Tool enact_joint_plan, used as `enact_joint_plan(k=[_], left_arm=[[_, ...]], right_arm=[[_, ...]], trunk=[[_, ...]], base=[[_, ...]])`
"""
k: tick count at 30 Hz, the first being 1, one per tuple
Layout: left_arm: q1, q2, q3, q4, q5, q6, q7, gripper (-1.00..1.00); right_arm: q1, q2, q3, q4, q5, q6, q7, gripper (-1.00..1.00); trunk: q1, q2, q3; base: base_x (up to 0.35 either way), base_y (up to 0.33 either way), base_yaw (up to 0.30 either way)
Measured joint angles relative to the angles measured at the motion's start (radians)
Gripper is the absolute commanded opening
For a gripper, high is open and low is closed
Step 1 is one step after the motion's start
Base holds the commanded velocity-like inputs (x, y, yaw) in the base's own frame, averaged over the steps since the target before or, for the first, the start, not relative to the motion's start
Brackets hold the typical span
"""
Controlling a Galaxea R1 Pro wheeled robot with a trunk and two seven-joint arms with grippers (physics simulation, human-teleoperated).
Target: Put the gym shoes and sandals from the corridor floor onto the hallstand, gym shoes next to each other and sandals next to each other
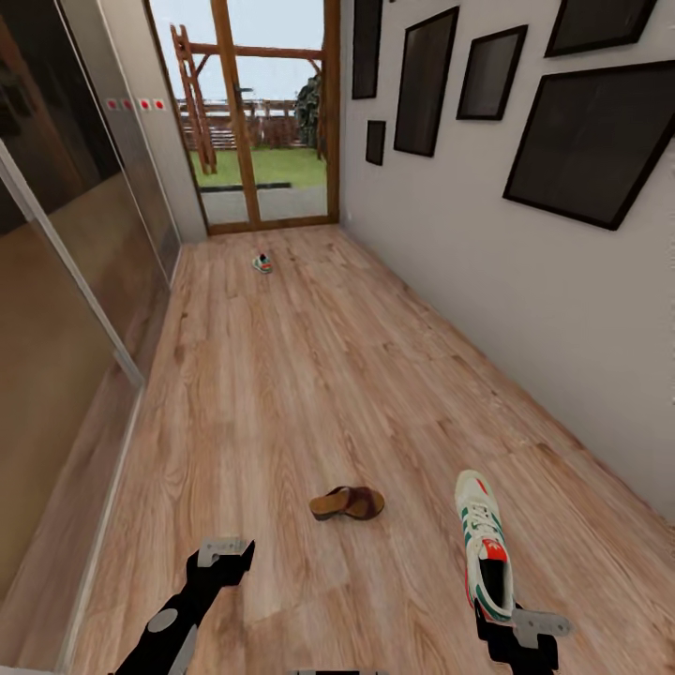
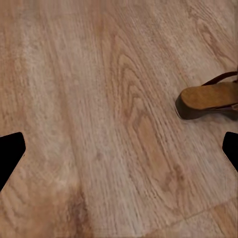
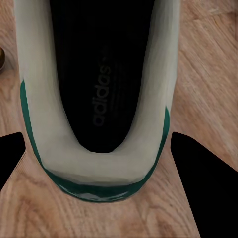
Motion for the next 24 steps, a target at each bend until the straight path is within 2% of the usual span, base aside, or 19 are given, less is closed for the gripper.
enact_joint_plan(k=[4, 14, 24], left_arm=[[0.000, 0.000, 0.000, 0.000, 0.000, 0.000, 0.000, 1.00], [0.000, 0.000, 0.000, 0.000, 0.000, 0.000, 0.000, 1.00], [0.000, 0.000, 0.000, 0.001, 0.000, 0.000, 0.000, 1.00]], right_arm=[[0.000, 0.000, 0.000, -0.002, 0.000, 0.000, 0.000, -1.00], [0.000, 0.001, 0.000, -0.007, -0.007, 0.000, 0.001, -1.00], [0.000, 0.000, 0.000, -0.006, -0.007, 0.002, 0.001, -1.00]], trunk=[[0.000, 0.000, 0.001], [0.000, 0.000, 0.001], [0.000, 0.000, 0.006]], base=[[0.283, 0.235, -0.205], [0.282, 0.203, -0.021], [0.229, 0.094, -0.255]])
